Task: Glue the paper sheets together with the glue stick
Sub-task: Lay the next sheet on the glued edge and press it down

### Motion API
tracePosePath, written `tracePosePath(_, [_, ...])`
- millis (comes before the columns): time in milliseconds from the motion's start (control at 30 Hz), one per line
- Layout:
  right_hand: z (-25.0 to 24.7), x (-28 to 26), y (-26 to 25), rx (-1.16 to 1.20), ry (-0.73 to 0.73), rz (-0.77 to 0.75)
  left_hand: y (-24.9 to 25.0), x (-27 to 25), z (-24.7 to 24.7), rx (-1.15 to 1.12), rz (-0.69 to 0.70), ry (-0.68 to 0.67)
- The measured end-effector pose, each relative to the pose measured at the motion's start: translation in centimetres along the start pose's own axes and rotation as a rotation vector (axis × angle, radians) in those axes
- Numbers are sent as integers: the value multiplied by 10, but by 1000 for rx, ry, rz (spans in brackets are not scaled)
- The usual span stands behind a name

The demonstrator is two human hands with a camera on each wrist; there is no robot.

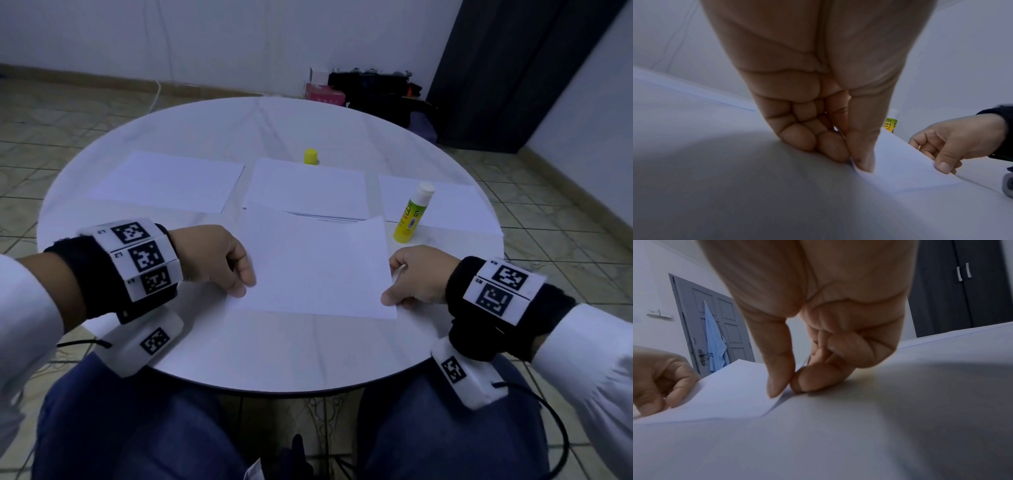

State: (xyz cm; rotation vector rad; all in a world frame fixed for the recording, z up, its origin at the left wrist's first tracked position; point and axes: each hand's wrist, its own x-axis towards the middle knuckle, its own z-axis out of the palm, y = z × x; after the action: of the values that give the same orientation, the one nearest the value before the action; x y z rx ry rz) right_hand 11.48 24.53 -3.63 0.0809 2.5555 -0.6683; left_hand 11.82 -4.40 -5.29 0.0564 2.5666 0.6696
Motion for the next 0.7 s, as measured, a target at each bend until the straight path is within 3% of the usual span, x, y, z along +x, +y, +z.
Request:
tracePosePath(167, [0, -4, -3, -147, 67, 36, -1, 2, -2, 111, 21, -10])
tracePosePath(300, [-3, -8, -14, -356, 25, 21, 2, -1, -6, 222, -37, -25])
tracePosePath(433, [10, -3, -57, -696, -26, -245, 13, 0, -11, 443, -55, -70])
tracePosePath(533, [41, 9, -99, -785, -116, -444, 20, 7, -13, 579, -82, -81])
tracePosePath(700, [68, 30, -134, -822, -138, -538, 13, 16, -13, 879, -120, 19])
